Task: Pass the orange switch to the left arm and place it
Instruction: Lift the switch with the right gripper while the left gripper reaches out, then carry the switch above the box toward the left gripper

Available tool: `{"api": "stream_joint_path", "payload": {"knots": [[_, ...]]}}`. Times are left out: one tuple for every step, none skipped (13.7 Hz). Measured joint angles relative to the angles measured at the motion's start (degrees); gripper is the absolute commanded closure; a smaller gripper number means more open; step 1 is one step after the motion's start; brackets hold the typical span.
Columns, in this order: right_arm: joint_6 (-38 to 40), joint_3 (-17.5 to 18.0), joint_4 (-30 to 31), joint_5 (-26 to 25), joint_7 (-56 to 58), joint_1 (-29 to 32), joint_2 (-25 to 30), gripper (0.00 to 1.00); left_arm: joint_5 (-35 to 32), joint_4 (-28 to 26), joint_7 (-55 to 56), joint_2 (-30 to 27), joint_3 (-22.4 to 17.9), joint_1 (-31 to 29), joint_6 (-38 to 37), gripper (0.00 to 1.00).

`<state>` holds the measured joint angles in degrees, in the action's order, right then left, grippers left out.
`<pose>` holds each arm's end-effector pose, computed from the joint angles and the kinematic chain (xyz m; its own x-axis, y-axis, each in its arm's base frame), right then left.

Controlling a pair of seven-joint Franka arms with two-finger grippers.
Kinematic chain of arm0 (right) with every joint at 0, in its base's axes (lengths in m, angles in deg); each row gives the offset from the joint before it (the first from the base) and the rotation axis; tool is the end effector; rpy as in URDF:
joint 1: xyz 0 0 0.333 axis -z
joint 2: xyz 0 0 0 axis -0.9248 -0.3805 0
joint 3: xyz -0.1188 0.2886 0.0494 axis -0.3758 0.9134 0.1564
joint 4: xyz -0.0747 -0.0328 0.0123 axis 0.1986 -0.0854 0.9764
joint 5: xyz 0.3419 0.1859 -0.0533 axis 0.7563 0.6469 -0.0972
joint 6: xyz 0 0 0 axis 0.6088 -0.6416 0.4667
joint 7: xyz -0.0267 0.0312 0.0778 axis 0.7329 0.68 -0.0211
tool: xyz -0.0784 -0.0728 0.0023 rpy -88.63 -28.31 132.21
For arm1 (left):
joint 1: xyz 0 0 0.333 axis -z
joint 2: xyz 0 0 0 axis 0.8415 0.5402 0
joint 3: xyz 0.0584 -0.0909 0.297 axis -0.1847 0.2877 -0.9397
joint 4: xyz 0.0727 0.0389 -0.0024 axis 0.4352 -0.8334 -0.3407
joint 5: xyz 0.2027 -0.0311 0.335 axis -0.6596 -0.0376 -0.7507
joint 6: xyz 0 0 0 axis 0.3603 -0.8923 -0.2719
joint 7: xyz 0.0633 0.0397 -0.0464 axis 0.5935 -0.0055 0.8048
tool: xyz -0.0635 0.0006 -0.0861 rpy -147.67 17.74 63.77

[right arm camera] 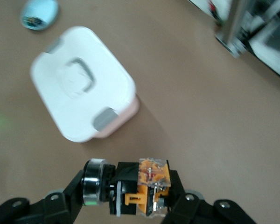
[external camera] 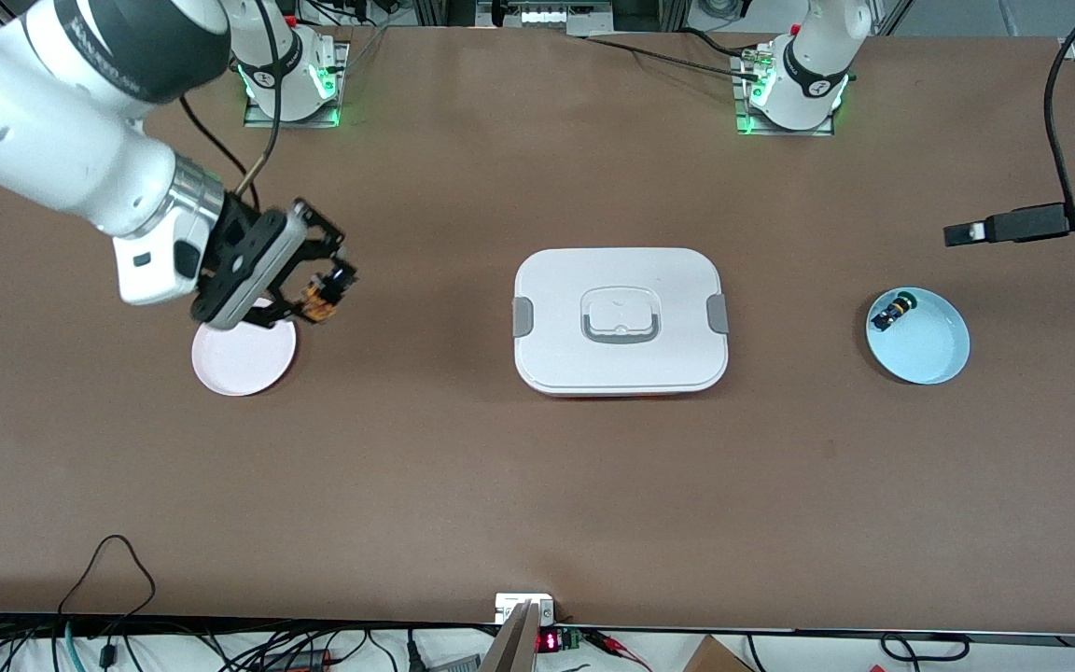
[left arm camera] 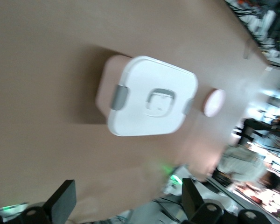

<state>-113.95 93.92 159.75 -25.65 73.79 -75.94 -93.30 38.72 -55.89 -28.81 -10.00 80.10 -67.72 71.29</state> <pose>0.5968 0.2461 0.5669 0.5806 0.7061 0.4054 0.8138 -0.5178 -0.2638 0.5756 0.0637 0.5383 0.9145 0.1282 -0.3838 0.3710 -0.6439 0.6691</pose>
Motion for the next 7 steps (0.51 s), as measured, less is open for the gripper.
{"api": "stream_joint_path", "payload": {"knots": [[0.1,0.2,-0.1,4.0,5.0,-0.2,-0.1,0.92,5.0,-1.8,0.0,0.6,0.0,0.1,-0.1,0.0],[0.2,0.2,0.0,7.2,10.7,-0.2,-0.4,0.92,10.1,-3.7,0.0,1.2,0.1,0.2,-0.1,0.0],[0.2,0.2,0.0,10.6,16.3,-0.1,-1.1,0.92,15.2,-5.9,0.0,1.8,0.2,0.3,-0.1,0.0],[-0.1,0.1,0.1,14.6,21.9,-0.1,-2.1,0.92,20.1,-8.1,-0.1,2.4,0.4,0.6,-0.1,0.0],[-0.8,0.2,0.1,18.6,27.7,-0.3,-3.2,0.93,24.4,-10.3,-0.1,2.9,0.8,0.9,0.0,0.0],[-1.6,0.2,0.1,22.3,32.9,-0.7,-4.2,0.93,27.9,-12.0,-0.1,3.3,1.3,1.5,0.6,0.0],[-2.1,0.2,0.1,26.1,37.1,-1.2,-5.2,0.93,30.5,-13.2,-0.2,3.5,2.4,2.2,2.6,0.0]]}}
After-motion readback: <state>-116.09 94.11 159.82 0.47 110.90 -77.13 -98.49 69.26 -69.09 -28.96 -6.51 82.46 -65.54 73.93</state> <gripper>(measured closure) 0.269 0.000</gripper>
